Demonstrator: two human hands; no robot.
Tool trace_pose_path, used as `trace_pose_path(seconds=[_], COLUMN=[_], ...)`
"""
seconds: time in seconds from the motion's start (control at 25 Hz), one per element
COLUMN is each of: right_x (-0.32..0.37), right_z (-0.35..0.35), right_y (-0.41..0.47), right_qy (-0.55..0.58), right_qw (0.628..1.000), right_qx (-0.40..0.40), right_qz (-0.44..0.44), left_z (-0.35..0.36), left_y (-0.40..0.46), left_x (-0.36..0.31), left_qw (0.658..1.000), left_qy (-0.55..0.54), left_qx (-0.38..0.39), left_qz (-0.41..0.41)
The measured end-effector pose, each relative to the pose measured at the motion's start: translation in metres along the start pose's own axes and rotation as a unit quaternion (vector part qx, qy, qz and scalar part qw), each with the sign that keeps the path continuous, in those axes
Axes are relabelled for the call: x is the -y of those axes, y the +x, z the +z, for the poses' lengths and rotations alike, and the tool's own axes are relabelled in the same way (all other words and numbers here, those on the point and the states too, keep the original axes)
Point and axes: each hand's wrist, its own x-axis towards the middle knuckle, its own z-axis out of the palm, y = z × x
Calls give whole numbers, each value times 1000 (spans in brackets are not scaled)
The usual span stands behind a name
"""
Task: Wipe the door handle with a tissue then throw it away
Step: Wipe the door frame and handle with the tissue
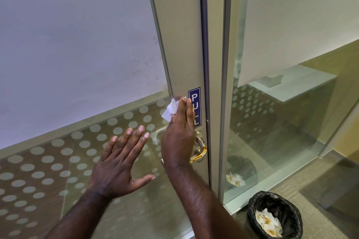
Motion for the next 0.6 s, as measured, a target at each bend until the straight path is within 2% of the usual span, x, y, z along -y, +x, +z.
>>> trace_pose_path(seconds=[0.44,0.6], right_x=[-3,-10], right_z=[-2,-6], right_y=[40,45], right_qy=[27,17], right_qw=[999,1000], right_qx=[-18,-23], right_qz=[-15,10], left_z=[1,0], left_y=[0,0], left_x=[0,0], left_qw=[1000,1000], left_qy=[4,4], left_qx=[-2,2], left_qz=[-4,-3])
